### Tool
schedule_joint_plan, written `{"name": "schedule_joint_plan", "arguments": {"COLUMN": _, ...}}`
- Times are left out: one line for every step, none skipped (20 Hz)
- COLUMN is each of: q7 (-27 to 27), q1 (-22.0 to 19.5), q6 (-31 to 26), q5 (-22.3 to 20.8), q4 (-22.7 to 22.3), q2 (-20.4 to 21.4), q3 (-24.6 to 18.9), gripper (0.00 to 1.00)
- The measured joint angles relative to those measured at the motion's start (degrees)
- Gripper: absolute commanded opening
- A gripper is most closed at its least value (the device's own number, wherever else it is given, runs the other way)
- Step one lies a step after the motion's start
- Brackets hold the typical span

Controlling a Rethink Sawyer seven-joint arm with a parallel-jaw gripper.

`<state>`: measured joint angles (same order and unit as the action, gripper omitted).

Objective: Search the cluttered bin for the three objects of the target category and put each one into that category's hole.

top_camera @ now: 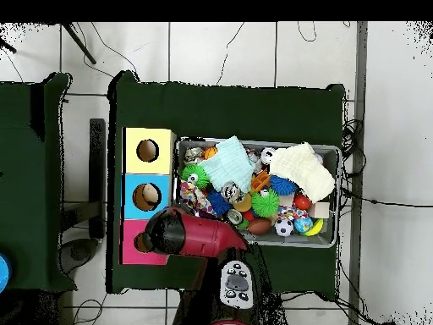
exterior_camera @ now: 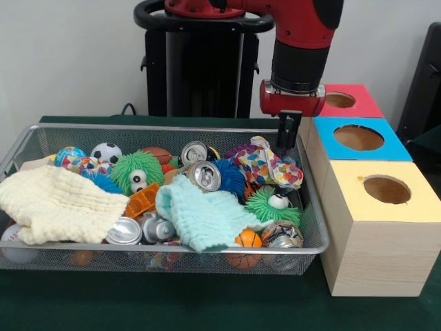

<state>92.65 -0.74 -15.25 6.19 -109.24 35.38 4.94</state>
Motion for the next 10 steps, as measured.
{"name": "schedule_joint_plan", "arguments": {"q7": 0.0, "q1": 0.0, "q6": 0.0, "q5": 0.1, "q4": 0.0, "q2": 0.0, "q3": 0.0, "gripper": 0.00}}
{"name": "schedule_joint_plan", "arguments": {"q7": 0.0, "q1": 0.0, "q6": 0.0, "q5": 0.1, "q4": 0.1, "q2": 0.0, "q3": 0.0, "gripper": 0.00}}
{"name": "schedule_joint_plan", "arguments": {"q7": 0.0, "q1": 0.0, "q6": 0.0, "q5": 0.2, "q4": 0.2, "q2": 0.0, "q3": 0.0, "gripper": 0.00}}
{"name": "schedule_joint_plan", "arguments": {"q7": 0.0, "q1": 0.0, "q6": 0.0, "q5": 0.2, "q4": 0.2, "q2": 0.0, "q3": 0.0, "gripper": 0.00}}
{"name": "schedule_joint_plan", "arguments": {"q7": 0.0, "q1": -0.1, "q6": 0.0, "q5": 0.2, "q4": 0.3, "q2": 0.0, "q3": 0.0, "gripper": 0.00}}
{"name": "schedule_joint_plan", "arguments": {"q7": 0.0, "q1": -0.1, "q6": 0.0, "q5": 0.1, "q4": 0.3, "q2": 0.0, "q3": 0.0, "gripper": 0.00}}
{"name": "schedule_joint_plan", "arguments": {"q7": 0.0, "q1": -0.3, "q6": 0.0, "q5": 0.1, "q4": 0.3, "q2": 0.0, "q3": 0.0, "gripper": 0.00}}
{"name": "schedule_joint_plan", "arguments": {"q7": 0.0, "q1": -0.4, "q6": 0.0, "q5": 0.1, "q4": 0.3, "q2": 0.0, "q3": 0.0, "gripper": 0.00}}
{"name": "schedule_joint_plan", "arguments": {"q7": 0.0, "q1": -0.6, "q6": 0.0, "q5": 0.1, "q4": 0.3, "q2": 0.0, "q3": 0.0, "gripper": 0.00}}
{"name": "schedule_joint_plan", "arguments": {"q7": 0.0, "q1": -0.7, "q6": 0.0, "q5": 0.1, "q4": 0.3, "q2": 0.0, "q3": 0.0, "gripper": 0.00}}
